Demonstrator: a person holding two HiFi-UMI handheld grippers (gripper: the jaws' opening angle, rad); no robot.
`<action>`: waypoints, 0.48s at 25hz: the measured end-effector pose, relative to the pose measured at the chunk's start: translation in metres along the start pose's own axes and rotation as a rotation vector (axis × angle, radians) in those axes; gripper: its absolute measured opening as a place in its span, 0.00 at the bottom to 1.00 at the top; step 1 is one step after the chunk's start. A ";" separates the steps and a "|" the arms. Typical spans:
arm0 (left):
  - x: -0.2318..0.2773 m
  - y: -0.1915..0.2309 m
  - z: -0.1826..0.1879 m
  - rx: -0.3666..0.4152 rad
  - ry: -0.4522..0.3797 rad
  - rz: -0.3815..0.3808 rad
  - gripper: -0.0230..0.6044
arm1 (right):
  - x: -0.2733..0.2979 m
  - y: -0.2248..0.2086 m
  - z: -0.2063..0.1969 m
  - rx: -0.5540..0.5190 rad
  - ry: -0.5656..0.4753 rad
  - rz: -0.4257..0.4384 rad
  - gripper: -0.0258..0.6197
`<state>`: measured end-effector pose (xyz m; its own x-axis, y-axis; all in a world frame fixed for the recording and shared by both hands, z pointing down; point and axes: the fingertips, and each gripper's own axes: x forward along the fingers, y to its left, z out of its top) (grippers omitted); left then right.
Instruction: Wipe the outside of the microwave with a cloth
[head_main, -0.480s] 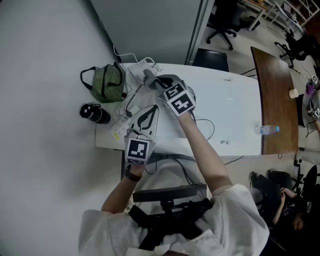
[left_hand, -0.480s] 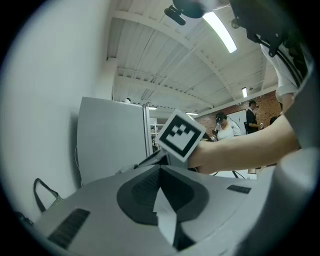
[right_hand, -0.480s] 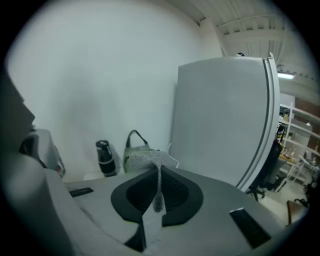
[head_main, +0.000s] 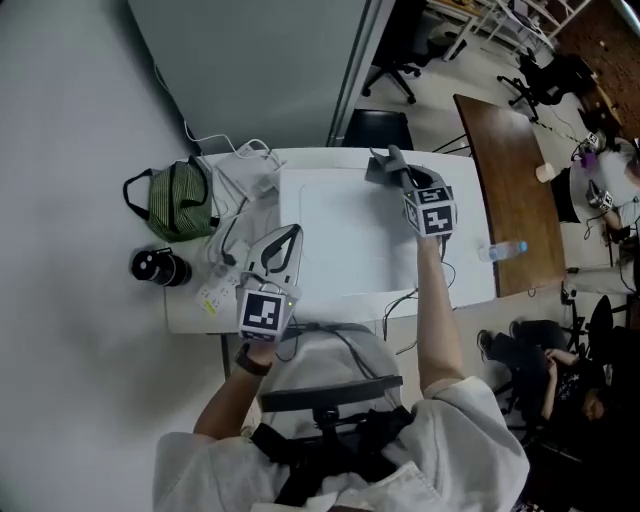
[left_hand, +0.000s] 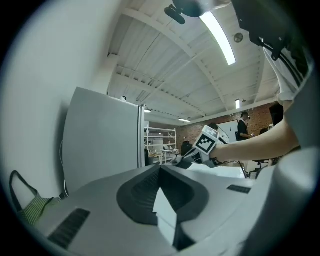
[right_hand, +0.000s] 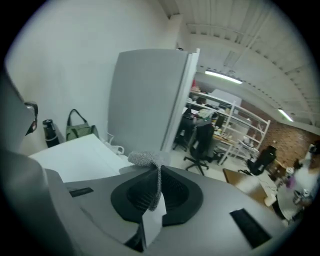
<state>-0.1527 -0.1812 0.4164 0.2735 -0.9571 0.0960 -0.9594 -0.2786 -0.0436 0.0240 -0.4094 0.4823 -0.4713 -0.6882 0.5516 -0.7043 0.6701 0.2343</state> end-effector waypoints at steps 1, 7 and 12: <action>0.002 0.000 -0.002 -0.001 0.007 -0.011 0.08 | -0.010 -0.025 -0.015 0.032 0.011 -0.051 0.07; 0.008 -0.005 -0.006 -0.034 -0.004 -0.066 0.08 | -0.088 -0.156 -0.090 0.173 0.069 -0.365 0.07; 0.006 -0.001 -0.012 -0.009 0.022 -0.070 0.08 | -0.091 -0.148 -0.096 0.166 0.090 -0.352 0.07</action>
<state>-0.1505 -0.1854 0.4288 0.3381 -0.9334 0.1202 -0.9387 -0.3436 -0.0269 0.2218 -0.4198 0.4740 -0.1422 -0.8356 0.5306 -0.8943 0.3383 0.2930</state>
